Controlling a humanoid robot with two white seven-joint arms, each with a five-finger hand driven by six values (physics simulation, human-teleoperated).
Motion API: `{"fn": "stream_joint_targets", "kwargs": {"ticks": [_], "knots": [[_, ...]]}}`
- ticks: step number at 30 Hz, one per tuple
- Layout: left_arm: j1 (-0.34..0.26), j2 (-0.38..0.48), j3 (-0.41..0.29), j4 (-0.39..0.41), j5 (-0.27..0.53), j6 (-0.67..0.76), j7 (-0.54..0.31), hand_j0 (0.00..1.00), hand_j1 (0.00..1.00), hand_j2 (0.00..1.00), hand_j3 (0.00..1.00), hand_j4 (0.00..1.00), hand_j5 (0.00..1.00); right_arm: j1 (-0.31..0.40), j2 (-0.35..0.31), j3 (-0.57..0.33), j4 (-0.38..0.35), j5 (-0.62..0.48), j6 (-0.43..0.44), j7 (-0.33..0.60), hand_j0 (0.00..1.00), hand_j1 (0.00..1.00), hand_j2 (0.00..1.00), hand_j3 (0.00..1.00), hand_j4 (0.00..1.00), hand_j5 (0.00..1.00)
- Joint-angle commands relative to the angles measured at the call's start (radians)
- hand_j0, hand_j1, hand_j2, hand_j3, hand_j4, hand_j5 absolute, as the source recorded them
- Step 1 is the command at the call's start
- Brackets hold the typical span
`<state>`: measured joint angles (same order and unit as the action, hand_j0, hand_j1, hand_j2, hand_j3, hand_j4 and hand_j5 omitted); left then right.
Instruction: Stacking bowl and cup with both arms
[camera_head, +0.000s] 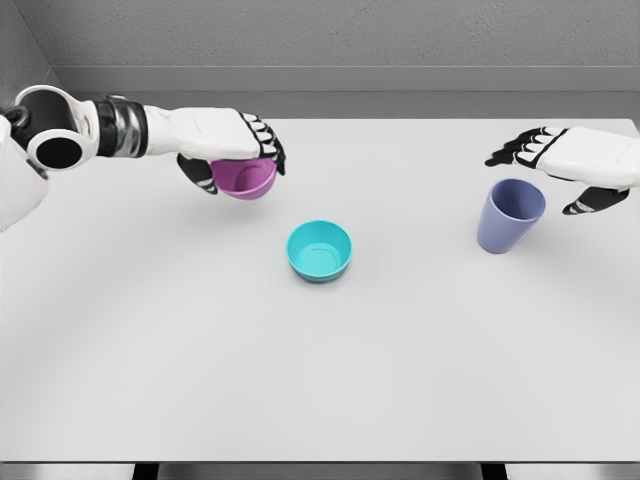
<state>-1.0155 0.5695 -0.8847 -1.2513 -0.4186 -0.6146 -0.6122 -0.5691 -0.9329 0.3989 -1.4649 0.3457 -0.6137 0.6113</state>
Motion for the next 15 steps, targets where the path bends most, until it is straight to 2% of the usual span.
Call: {"fn": "stream_joint_targets", "kwargs": {"ticks": [1,6,9,15], "knots": [[0.002,-0.025,0.001,-0.060,0.024,0.004,0.001,0.64,0.64,0.64,0.64,0.64,0.64,0.000,-0.001,0.000,0.000,-0.005,0.003,0.000,1.00,1.00,1.00,1.00,1.00,1.00],[0.009,-0.025,-0.002,-0.220,0.075,0.004,0.001,0.64,0.64,0.64,0.64,0.64,0.64,0.000,-0.001,0.000,0.000,-0.005,0.003,0.000,1.00,1.00,1.00,1.00,1.00,1.00],[0.009,-0.025,-0.042,-0.290,0.090,0.004,0.001,0.64,0.64,0.64,0.64,0.64,0.64,0.000,0.000,0.000,0.000,-0.005,0.003,0.000,1.00,1.00,1.00,1.00,1.00,1.00],[0.024,-0.010,-0.059,-0.284,0.084,0.004,0.001,0.65,0.65,0.65,0.65,0.65,0.65,0.000,0.002,0.000,0.000,-0.005,0.003,0.000,1.00,1.00,1.00,1.00,1.00,1.00]]}}
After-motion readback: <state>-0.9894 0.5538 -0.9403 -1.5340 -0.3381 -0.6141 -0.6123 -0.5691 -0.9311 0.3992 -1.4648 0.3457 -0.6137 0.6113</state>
